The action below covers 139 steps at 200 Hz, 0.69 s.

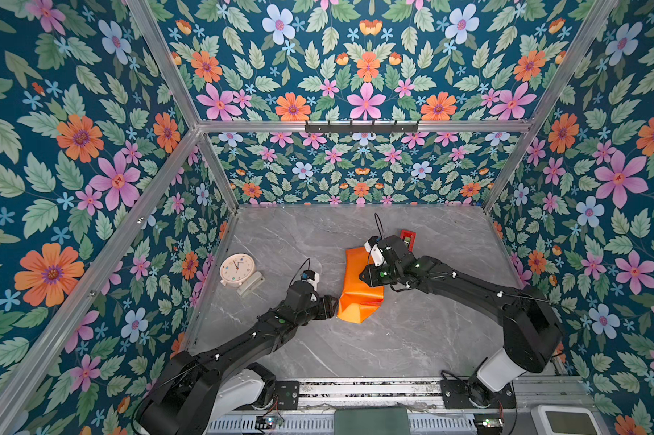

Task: Wrap a gift box in wrapping paper
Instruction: Fold the wrapping paper for the gift box.

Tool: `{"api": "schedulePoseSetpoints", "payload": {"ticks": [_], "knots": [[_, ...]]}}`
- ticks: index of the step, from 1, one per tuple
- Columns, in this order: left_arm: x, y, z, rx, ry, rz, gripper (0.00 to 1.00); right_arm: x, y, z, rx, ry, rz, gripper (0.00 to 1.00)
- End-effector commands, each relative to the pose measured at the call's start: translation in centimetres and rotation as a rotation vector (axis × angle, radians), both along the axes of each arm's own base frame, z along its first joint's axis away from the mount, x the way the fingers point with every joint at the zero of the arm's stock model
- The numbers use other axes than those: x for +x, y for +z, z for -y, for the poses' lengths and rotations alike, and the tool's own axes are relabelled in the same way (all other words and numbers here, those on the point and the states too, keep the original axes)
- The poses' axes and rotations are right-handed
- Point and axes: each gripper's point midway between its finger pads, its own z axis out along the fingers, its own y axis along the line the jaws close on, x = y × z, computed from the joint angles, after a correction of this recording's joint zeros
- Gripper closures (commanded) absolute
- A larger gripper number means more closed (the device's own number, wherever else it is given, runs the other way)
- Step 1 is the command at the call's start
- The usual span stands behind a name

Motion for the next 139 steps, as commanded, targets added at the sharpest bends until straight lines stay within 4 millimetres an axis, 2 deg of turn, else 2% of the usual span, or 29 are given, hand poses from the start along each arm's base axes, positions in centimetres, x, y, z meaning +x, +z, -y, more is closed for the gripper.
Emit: {"api": "schedulePoseSetpoints", "payload": {"ticks": [1, 8, 30, 60, 96, 139], "knots": [[0.0, 0.4, 1.5, 0.074, -0.096, 0.096, 0.27, -0.8, -1.4, 0.2, -0.04, 0.031, -0.047, 0.78], [0.1, 0.0, 1.9, 0.107, -0.112, 0.101, 0.26, -0.8, -2.4, 0.2, -0.057, 0.031, -0.065, 0.79], [0.9, -0.9, 2.7, 0.168, -0.133, 0.126, 0.28, -1.0, -3.0, 0.4, -0.066, 0.03, -0.081, 0.79], [2.0, -1.4, 2.5, 0.216, -0.104, 0.144, 0.4, -1.1, -3.3, 0.5, -0.07, 0.028, -0.084, 0.8], [2.3, -2.7, 3.4, 0.207, -0.124, 0.129, 0.51, -1.1, -3.6, 0.5, -0.075, 0.029, -0.087, 0.81], [2.8, -3.6, 3.0, 0.211, -0.081, 0.127, 0.64, -1.3, -4.1, 0.7, -0.086, 0.029, -0.095, 0.83]]}}
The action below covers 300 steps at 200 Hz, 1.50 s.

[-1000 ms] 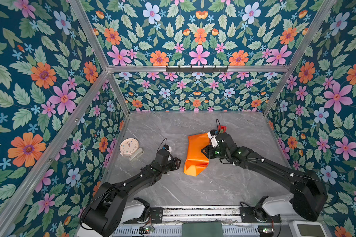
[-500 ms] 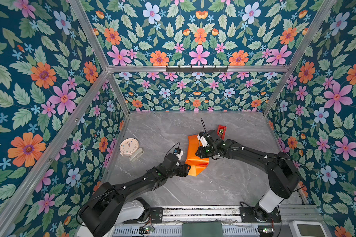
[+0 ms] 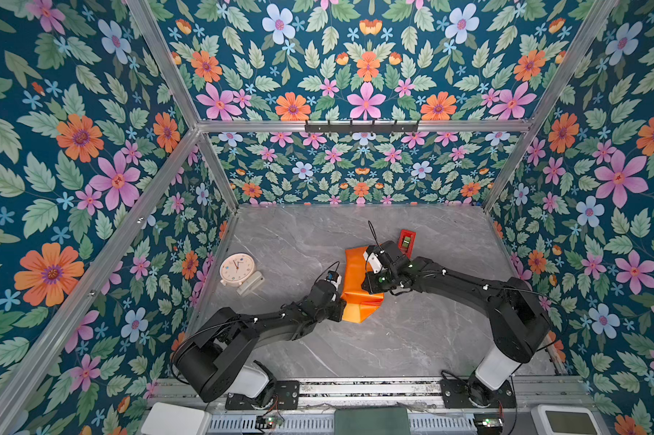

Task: Wrap a gift box in wrapping paper
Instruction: Fold the wrapping paper for the gift box.

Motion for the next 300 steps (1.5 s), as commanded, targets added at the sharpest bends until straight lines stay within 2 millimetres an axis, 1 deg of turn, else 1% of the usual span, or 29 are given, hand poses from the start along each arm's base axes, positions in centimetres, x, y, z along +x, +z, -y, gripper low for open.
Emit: {"api": "schedulePoseSetpoints", "payload": {"ticks": [1, 56, 77, 86, 102, 126, 136, 149, 166, 181, 203, 213, 231, 244, 256, 277, 300], "knots": [[1.0, 0.7, 0.2, -0.031, 0.032, 0.043, 0.64, -0.1, -0.4, 0.1, -0.011, 0.008, 0.0, 0.82], [0.6, -0.7, 0.5, -0.03, 0.025, 0.013, 0.74, -0.1, -0.6, 0.3, -0.027, 0.006, 0.002, 0.83], [0.5, -0.6, 0.8, -0.041, 0.018, 0.007, 0.74, -0.1, -0.8, 0.3, -0.031, 0.008, -0.004, 0.84], [0.4, -0.4, 0.9, -0.046, 0.014, 0.007, 0.71, -0.1, -0.8, 0.3, -0.032, 0.008, -0.003, 0.84], [0.1, -0.2, 0.6, -0.04, 0.008, 0.001, 0.6, -0.1, -0.8, 0.4, -0.036, 0.006, -0.002, 0.84], [-1.0, 0.4, 0.0, -0.06, 0.007, -0.018, 0.42, -0.1, -0.9, 0.4, -0.038, 0.008, -0.004, 0.84], [-1.6, 0.7, -0.2, -0.073, 0.003, -0.029, 0.35, 0.0, -1.0, 0.4, -0.04, 0.007, -0.005, 0.84], [-2.4, 1.2, -0.5, -0.086, -0.006, -0.049, 0.32, -0.1, -1.0, 0.4, -0.04, 0.009, -0.007, 0.84], [-2.7, 2.2, -1.2, -0.118, 0.021, -0.05, 0.32, -0.1, -1.0, 0.4, -0.041, 0.01, -0.009, 0.84], [-2.2, 3.0, -2.4, -0.172, 0.092, -0.053, 0.35, -0.1, -1.0, 0.4, -0.038, 0.011, -0.009, 0.84], [-1.1, 3.9, -3.9, -0.25, 0.177, -0.058, 0.46, -0.1, -1.0, 0.3, -0.037, 0.014, -0.012, 0.84], [-0.5, 4.0, -4.6, -0.261, 0.217, -0.057, 0.53, -0.1, -0.9, 0.3, -0.035, 0.015, -0.009, 0.84], [0.3, 3.6, -5.2, -0.227, 0.254, -0.057, 0.6, -0.1, -1.0, 0.3, -0.035, 0.015, -0.01, 0.85], [0.6, 3.3, -4.8, -0.211, 0.235, -0.066, 0.65, -0.1, -0.9, 0.3, -0.034, 0.013, -0.008, 0.85], [0.5, 2.9, -3.8, -0.202, 0.19, -0.084, 0.7, -0.1, -0.9, 0.3, -0.036, 0.015, -0.009, 0.85], [0.3, 2.1, -2.1, -0.178, 0.13, -0.1, 0.73, -0.1, -0.9, 0.4, -0.037, 0.014, -0.009, 0.85], [0.2, 1.7, -1.0, -0.184, 0.093, -0.111, 0.75, -0.1, -1.0, 0.4, -0.036, 0.014, -0.011, 0.85]]}}
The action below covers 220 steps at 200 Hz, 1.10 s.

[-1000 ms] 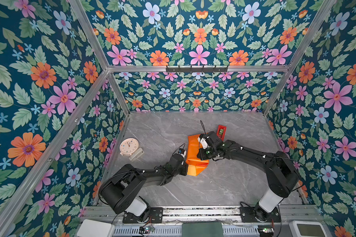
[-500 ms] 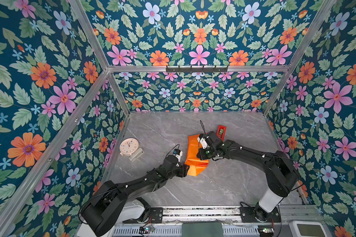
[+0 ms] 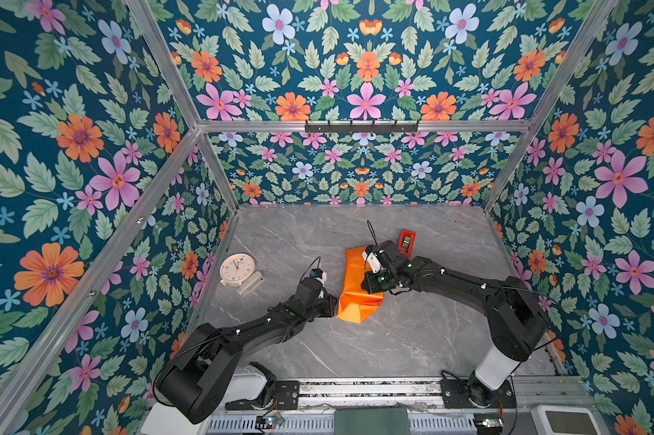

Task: Wrap a gift box in wrapping paper
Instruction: Fold the wrapping paper for the gift box.

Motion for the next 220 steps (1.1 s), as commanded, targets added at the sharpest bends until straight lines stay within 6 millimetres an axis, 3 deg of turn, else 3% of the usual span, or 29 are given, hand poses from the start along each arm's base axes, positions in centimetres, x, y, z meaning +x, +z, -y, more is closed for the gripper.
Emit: {"api": "schedulePoseSetpoints", "payload": {"ticks": [1, 115, 188, 220], "knots": [[0.3, 0.3, 1.0, -0.015, -0.039, 0.026, 0.75, -0.4, -0.7, 0.5, -0.03, 0.004, -0.016, 0.85], [-0.5, 0.4, 2.4, -0.022, -0.094, 0.038, 0.78, -0.6, -1.2, 0.5, -0.03, 0.002, -0.034, 0.86], [-0.2, 0.3, 0.9, 0.085, -0.08, 0.072, 0.79, -0.7, -1.4, 0.6, -0.032, 0.001, -0.037, 0.86], [-0.2, 0.7, 1.5, 0.062, -0.102, 0.085, 0.8, -0.7, -1.4, 0.6, -0.033, 0.0, -0.039, 0.86]]}}
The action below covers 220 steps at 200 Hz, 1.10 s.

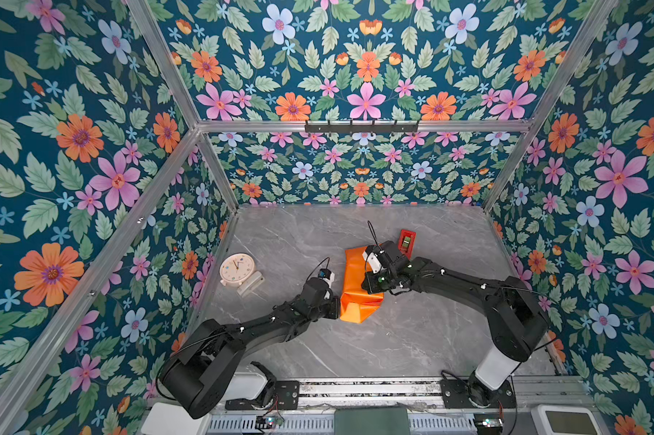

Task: Wrap a gift box in wrapping paper
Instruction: Fold the wrapping paper for the gift box.

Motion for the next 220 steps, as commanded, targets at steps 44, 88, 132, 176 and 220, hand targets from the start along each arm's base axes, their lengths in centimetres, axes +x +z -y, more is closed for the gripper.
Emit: {"api": "schedulePoseSetpoints", "payload": {"ticks": [44, 88, 132, 176, 220], "knots": [[0.0, 1.1, 1.0, -0.022, -0.058, 0.051, 0.82, -0.9, -1.3, 0.7, -0.038, -0.001, -0.046, 0.87], [-0.2, 0.9, 1.4, -0.013, -0.082, 0.058, 0.82, -1.0, -1.4, 0.8, -0.042, -0.001, -0.048, 0.87], [-0.3, 1.0, 1.9, -0.011, -0.102, 0.062, 0.83, -1.0, -1.5, 0.8, -0.042, -0.002, -0.051, 0.87], [-0.2, 0.7, 2.6, -0.011, -0.117, 0.057, 0.82, -1.1, -1.6, 0.8, -0.044, -0.003, -0.054, 0.87], [0.0, 0.6, 3.1, -0.024, -0.121, 0.059, 0.83, -1.2, -1.9, 0.9, -0.05, -0.002, -0.062, 0.87]]}}
